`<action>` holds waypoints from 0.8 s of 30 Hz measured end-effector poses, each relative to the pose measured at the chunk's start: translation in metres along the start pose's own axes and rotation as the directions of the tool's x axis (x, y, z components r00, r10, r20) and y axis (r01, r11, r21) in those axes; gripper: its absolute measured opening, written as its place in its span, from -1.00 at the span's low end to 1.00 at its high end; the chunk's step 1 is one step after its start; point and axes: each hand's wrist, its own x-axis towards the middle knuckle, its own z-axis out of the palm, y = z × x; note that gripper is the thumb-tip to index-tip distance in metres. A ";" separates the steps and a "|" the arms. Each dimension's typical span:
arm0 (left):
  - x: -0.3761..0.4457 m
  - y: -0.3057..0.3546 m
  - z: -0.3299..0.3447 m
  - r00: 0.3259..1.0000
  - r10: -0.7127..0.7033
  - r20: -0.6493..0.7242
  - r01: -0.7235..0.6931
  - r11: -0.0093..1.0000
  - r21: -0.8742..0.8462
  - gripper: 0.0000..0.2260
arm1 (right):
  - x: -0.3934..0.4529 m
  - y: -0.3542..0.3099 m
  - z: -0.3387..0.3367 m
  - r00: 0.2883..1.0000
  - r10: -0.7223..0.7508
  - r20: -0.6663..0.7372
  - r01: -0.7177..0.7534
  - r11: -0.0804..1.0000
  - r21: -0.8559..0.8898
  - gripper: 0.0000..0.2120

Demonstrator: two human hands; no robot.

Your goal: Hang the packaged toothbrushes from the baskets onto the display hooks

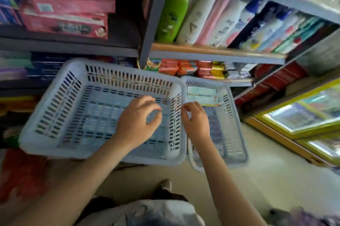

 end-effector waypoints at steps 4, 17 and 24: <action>0.023 0.050 0.079 0.986 0.140 0.087 -0.145 0.988 0.060 -0.67 | 0.001 0.106 -0.011 0.984 0.144 0.109 -0.133 0.986 -0.097 -0.85; 0.106 0.076 0.302 0.886 -0.458 0.077 0.410 0.850 0.332 -0.20 | 0.152 0.294 -0.015 0.916 -0.008 0.401 0.050 0.994 -0.094 -0.81; 0.119 0.051 0.324 0.852 -0.521 -0.055 0.489 0.753 0.441 -0.16 | 0.218 0.305 0.029 0.800 -0.110 0.589 0.336 0.896 -0.289 -0.19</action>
